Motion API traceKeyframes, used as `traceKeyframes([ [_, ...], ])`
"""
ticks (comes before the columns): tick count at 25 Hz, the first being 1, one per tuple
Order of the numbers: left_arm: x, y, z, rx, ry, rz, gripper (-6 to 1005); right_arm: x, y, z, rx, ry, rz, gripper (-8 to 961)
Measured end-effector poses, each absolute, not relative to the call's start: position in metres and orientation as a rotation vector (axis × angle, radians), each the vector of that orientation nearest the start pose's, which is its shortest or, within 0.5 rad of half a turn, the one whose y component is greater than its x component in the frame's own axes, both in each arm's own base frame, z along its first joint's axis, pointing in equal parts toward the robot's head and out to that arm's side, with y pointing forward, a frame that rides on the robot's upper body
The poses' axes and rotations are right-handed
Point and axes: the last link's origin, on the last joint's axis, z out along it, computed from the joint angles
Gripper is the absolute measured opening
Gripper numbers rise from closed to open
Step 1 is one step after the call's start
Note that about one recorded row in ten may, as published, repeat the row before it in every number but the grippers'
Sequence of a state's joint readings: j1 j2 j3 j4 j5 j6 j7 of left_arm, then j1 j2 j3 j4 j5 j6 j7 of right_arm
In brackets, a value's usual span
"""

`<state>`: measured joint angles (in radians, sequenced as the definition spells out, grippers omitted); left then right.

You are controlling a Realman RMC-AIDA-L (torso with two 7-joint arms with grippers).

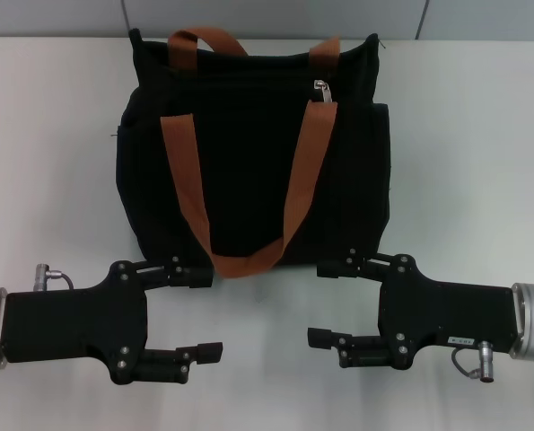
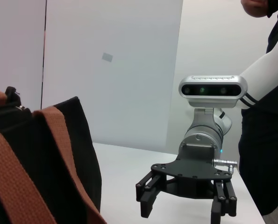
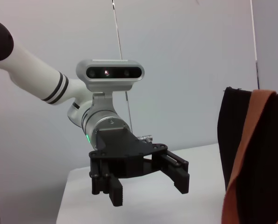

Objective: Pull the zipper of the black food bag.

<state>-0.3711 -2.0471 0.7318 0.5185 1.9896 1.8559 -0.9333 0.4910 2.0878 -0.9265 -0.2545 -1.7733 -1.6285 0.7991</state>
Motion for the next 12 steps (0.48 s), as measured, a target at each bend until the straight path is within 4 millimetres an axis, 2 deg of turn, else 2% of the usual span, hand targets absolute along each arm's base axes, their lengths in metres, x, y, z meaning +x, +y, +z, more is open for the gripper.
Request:
traceKeyframes([
  [12, -0.2894, 0.2386, -0.0091, -2.895, -0.241, -0.922, 813, 0.2582, 0.2576, -0.0722, -2.86, 0.24, 0.978, 809],
])
